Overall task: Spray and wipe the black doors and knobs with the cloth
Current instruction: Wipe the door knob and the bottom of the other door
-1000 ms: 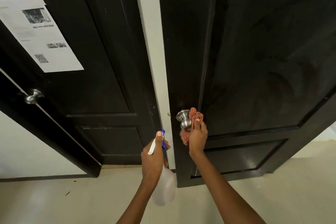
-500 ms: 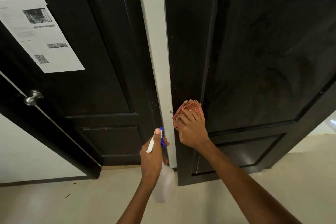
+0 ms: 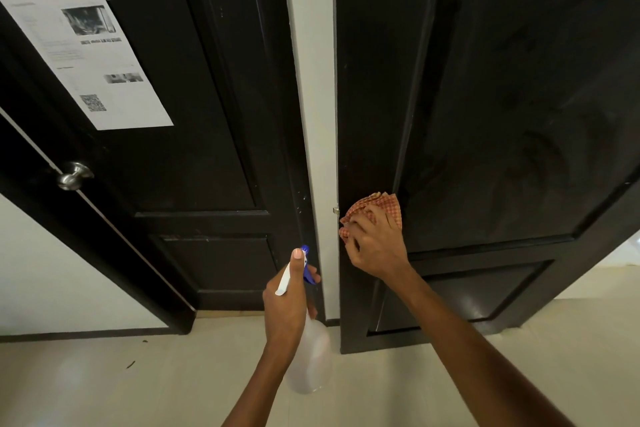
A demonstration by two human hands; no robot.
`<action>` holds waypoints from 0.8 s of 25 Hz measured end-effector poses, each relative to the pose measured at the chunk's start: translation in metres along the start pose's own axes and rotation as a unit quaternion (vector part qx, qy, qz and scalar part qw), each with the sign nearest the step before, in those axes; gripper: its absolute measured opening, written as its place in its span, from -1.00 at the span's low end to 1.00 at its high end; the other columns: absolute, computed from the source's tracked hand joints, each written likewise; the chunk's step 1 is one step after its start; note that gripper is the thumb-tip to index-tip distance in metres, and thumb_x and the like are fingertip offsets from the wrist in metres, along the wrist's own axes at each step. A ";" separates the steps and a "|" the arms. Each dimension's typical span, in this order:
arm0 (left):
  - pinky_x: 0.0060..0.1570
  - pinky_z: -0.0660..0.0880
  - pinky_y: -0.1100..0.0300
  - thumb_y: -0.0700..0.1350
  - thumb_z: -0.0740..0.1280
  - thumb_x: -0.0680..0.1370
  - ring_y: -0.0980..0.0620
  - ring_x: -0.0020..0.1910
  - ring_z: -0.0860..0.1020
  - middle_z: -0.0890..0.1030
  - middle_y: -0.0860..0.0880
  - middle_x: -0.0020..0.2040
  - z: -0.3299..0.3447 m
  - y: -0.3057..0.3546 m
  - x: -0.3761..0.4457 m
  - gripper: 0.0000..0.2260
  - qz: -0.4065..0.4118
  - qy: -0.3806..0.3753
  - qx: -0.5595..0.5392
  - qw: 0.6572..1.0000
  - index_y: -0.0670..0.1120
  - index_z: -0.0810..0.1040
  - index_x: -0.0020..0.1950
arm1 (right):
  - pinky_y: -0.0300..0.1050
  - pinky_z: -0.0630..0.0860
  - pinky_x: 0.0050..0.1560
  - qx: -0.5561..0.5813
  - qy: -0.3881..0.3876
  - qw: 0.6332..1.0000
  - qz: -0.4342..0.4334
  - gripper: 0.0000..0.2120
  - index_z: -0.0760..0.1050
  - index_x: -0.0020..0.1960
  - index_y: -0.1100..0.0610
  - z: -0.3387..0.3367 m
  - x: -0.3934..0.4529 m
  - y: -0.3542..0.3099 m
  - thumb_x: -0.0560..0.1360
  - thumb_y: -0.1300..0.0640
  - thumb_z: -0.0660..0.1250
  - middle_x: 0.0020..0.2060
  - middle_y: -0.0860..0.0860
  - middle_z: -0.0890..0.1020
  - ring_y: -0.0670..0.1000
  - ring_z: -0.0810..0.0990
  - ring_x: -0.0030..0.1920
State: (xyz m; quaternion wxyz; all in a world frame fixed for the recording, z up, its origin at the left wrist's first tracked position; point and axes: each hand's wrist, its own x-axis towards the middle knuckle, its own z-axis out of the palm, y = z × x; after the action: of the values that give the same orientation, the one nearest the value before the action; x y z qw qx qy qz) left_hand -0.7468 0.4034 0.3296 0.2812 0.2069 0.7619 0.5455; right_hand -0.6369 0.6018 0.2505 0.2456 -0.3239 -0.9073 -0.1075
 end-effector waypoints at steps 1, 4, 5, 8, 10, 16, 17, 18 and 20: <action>-0.31 0.36 0.34 0.33 0.06 0.47 0.05 -0.21 0.58 0.64 -0.02 -0.18 0.000 -0.002 0.000 -0.36 -0.001 -0.001 0.001 1.000 -0.18 0.66 -0.04 | 0.14 0.41 0.37 0.048 0.028 0.997 0.050 -0.65 0.60 0.25 0.08 0.001 -0.004 -0.002 0.59 -0.07 0.22 0.24 0.06 0.61 0.19 0.50 0.32; -0.28 0.39 0.31 0.33 0.06 0.45 0.03 -0.19 0.58 0.65 -0.06 -0.15 0.000 -0.005 0.001 -0.35 -0.004 -0.007 0.003 1.000 -0.19 0.66 -0.04 | -0.10 0.56 0.08 0.268 0.123 0.917 0.269 -0.68 0.45 0.32 0.02 0.006 -0.014 -0.019 0.65 -0.11 0.21 0.32 0.07 0.48 0.11 0.52 0.24; -0.28 0.40 0.30 0.32 0.06 0.45 0.03 -0.20 0.58 0.65 -0.07 -0.15 -0.001 -0.005 0.001 -0.36 -0.001 -0.008 0.005 1.000 -0.18 0.66 -0.06 | -0.12 0.60 0.00 0.364 0.145 0.854 0.341 -0.69 0.42 0.32 -0.01 0.003 -0.011 -0.029 0.67 -0.14 0.18 0.33 0.05 0.46 0.09 0.56 0.20; -0.31 0.37 0.31 0.31 0.03 0.46 0.05 -0.24 0.56 0.64 -0.05 -0.19 -0.004 -0.002 -0.001 -0.37 0.010 -0.007 0.011 1.000 -0.17 0.66 -0.10 | 0.04 0.62 0.11 0.627 0.195 0.560 0.505 -0.68 0.38 0.39 -0.04 -0.002 0.006 -0.050 0.72 -0.15 0.12 0.32 0.10 0.51 0.12 0.61 0.18; -0.32 0.34 0.32 0.30 0.03 0.46 0.06 -0.24 0.56 0.63 -0.04 -0.20 -0.007 -0.002 -0.002 -0.38 0.027 -0.004 0.020 0.999 -0.16 0.65 -0.11 | 0.19 0.54 0.29 0.745 0.200 0.330 0.544 -0.53 0.39 0.47 0.00 -0.002 0.016 -0.053 0.70 -0.24 0.09 0.31 0.14 0.56 0.19 0.60 0.24; -0.32 0.37 0.27 0.32 0.02 0.46 0.01 -0.22 0.58 0.65 -0.08 -0.17 -0.012 -0.002 -0.002 -0.40 0.016 -0.006 0.023 1.000 -0.12 0.64 -0.16 | 0.11 0.61 0.15 0.817 0.204 0.081 0.533 -0.48 0.48 0.41 0.17 -0.010 0.018 -0.070 0.71 -0.19 0.09 0.19 0.25 0.67 0.24 0.62 0.23; -0.32 0.37 0.27 0.32 0.02 0.46 0.01 -0.22 0.58 0.65 -0.08 -0.17 -0.011 -0.001 -0.002 -0.40 0.015 -0.010 0.024 1.000 -0.12 0.64 -0.16 | 0.10 0.65 0.05 0.822 0.203 0.076 0.527 -0.50 0.50 0.38 0.18 -0.013 0.018 -0.072 0.71 -0.18 0.09 0.12 0.24 0.70 0.22 0.64 0.19; -0.31 0.37 0.27 0.33 0.02 0.46 0.01 -0.21 0.58 0.66 -0.09 -0.17 -0.010 -0.001 -0.002 -0.39 0.016 -0.013 0.025 0.999 -0.13 0.64 -0.16 | 0.10 0.64 0.01 0.823 0.204 0.082 0.524 -0.50 0.51 0.36 0.17 -0.016 0.018 -0.072 0.72 -0.18 0.08 0.10 0.23 0.71 0.22 0.65 0.16; -0.30 0.39 0.25 0.34 0.03 0.47 -0.01 -0.19 0.60 0.67 -0.09 -0.16 -0.006 -0.001 -0.003 -0.39 0.016 -0.013 0.024 0.999 -0.11 0.64 -0.15 | 0.14 0.59 0.10 0.813 0.205 0.131 0.529 -0.49 0.48 0.42 0.13 -0.016 0.013 -0.069 0.71 -0.20 0.08 0.21 0.23 0.65 0.23 0.62 0.22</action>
State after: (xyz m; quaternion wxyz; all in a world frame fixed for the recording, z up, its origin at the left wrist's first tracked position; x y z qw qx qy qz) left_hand -0.7481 0.3968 0.3304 0.2771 0.2328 0.7680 0.5284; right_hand -0.6838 0.5501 0.2687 0.5384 -0.3008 0.0159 0.7870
